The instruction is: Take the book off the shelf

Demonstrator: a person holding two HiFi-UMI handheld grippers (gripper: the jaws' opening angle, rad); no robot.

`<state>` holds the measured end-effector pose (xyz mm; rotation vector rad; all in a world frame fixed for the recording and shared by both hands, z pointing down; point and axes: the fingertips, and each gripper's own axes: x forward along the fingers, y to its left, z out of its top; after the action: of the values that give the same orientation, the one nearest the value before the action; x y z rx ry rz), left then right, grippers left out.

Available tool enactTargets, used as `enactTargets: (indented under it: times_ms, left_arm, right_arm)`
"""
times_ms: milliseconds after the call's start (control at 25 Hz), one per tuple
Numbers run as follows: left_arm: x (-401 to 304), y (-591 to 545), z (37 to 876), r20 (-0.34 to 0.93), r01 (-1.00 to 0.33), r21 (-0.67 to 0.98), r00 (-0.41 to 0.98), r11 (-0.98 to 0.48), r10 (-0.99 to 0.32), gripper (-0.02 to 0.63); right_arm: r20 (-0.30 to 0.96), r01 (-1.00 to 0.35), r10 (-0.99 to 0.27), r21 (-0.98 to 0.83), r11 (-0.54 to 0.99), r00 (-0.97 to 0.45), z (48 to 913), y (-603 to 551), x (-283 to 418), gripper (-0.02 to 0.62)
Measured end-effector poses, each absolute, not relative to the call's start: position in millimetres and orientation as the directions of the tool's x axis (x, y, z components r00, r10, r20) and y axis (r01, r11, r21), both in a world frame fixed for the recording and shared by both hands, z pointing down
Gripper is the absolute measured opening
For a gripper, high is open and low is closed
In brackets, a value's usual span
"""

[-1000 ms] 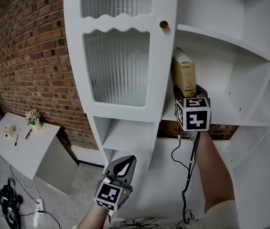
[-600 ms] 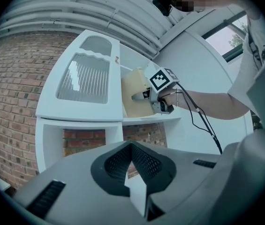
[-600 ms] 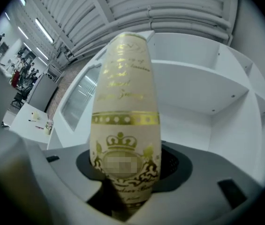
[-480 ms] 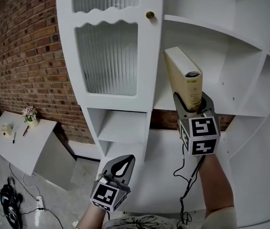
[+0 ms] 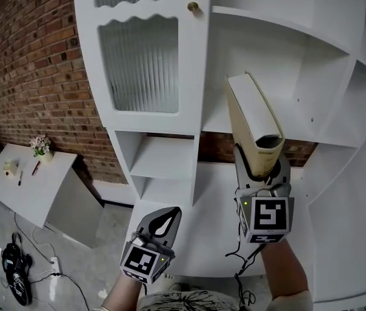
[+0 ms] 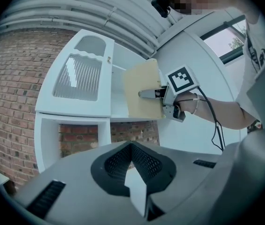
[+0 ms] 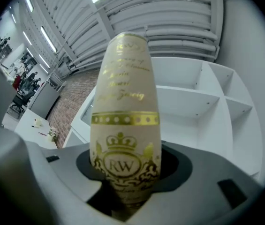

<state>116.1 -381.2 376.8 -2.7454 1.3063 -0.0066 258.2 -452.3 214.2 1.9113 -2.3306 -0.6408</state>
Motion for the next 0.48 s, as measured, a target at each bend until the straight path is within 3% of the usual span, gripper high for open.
enactTargets:
  times_ms: [200,480]
  left_arm:
    - [118,-369,375,-0.056,-0.781,-0.088,0.624,-0.618,-0.78,0.012]
    - [130,-353,369,-0.064,-0.775,-0.1,0.631,-0.624,-0.773,0.012]
  right_arm:
    - [-0.227,-0.925,-0.941,0.34,0.166,-0.253,240,-420,255,0.229]
    - [-0.131,-0.921,-0.951,0.316,0.229,-0.281,303,-389,257,0.229]
